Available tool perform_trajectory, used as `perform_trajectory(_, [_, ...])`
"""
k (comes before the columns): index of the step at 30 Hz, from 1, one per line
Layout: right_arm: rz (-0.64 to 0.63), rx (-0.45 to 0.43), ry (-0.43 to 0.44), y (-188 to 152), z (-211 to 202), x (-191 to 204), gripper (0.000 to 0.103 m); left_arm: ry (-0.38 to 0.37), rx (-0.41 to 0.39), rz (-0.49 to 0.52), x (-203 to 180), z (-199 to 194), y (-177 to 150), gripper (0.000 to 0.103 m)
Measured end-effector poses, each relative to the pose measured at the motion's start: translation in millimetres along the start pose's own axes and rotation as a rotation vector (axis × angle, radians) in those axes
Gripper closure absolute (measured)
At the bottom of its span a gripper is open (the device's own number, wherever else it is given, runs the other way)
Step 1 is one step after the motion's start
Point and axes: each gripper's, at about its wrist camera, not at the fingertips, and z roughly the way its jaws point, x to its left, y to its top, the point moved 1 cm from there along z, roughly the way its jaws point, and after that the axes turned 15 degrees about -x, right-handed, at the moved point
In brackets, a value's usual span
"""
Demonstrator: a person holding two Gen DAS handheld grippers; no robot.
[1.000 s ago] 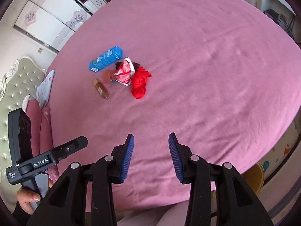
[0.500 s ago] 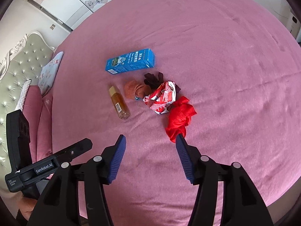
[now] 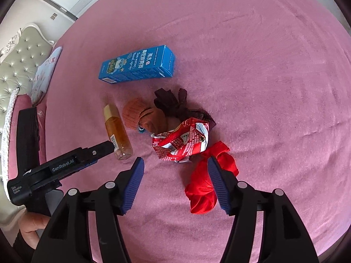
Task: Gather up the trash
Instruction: 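Grasp the amber perfume bottle with the left tool while the right tool grasps the red-white wrapper, then carry the perfume bottle and wrapper over the yellow bin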
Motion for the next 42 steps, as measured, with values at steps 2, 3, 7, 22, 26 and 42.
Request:
perform_trajectory(2, [0.009,0.012,-0.004,1.6,6.7,-2.6,0.044,0.007,0.023,-0.009,3.3,18.2,2.9,0.026])
perform_trajectory(3, [0.016,0.020,-0.005,1.9,9.5,-3.9,0.044,0.011,0.033,-0.015,5.4,25.4,3.0,0.026])
perform_trajectory(7, [0.028,0.027,-0.005,3.8,14.6,-7.6,0.043,0.027,0.052,-0.016,11.9,43.0,4.0,0.028])
perform_trajectory(22, [0.015,0.054,-0.008,11.4,32.6,-3.8,0.037,0.056,0.061,-0.067,39.8,44.6,11.1,0.071])
perform_trajectory(26, [0.019,0.065,-0.023,11.4,40.5,-2.8,0.038,0.016,0.032,-0.077,44.9,28.2,12.6,0.072])
perform_trajectory(42, [0.004,-0.051,0.055,-1.2,-4.4,13.6,0.076,-0.057,-0.037,-0.050,31.4,-37.0,-26.4,0.072])
